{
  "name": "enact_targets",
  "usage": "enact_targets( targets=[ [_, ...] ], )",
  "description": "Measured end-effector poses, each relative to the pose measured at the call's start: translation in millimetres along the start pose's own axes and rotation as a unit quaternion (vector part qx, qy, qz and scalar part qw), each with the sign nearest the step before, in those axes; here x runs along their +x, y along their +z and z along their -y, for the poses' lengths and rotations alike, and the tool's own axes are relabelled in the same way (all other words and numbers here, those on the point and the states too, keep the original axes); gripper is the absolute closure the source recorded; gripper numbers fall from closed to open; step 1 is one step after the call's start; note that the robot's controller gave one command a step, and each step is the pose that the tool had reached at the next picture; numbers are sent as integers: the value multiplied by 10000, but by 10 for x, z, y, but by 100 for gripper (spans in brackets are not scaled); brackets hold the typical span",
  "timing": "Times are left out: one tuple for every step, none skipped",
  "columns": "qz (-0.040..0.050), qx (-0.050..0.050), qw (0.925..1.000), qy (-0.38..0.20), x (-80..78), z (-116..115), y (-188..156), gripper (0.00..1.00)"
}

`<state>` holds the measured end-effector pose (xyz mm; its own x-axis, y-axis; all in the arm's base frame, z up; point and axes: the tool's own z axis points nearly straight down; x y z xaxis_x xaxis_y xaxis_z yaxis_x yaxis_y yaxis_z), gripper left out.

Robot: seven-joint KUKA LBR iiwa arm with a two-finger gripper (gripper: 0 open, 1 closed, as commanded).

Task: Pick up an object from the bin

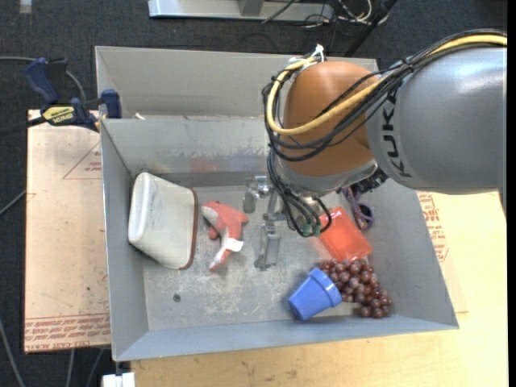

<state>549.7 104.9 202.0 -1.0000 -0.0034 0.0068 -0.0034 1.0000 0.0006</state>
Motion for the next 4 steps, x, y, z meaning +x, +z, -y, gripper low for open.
enact_targets(
  targets=[
    [36,-4,10000,12,-13,5,-47,0],
    [66,-8,9996,-271,-256,32,424,0],
    [64,-12,9999,-84,-401,-104,1038,0],
    [122,-42,9966,819,-656,24,1183,100]
  ],
)
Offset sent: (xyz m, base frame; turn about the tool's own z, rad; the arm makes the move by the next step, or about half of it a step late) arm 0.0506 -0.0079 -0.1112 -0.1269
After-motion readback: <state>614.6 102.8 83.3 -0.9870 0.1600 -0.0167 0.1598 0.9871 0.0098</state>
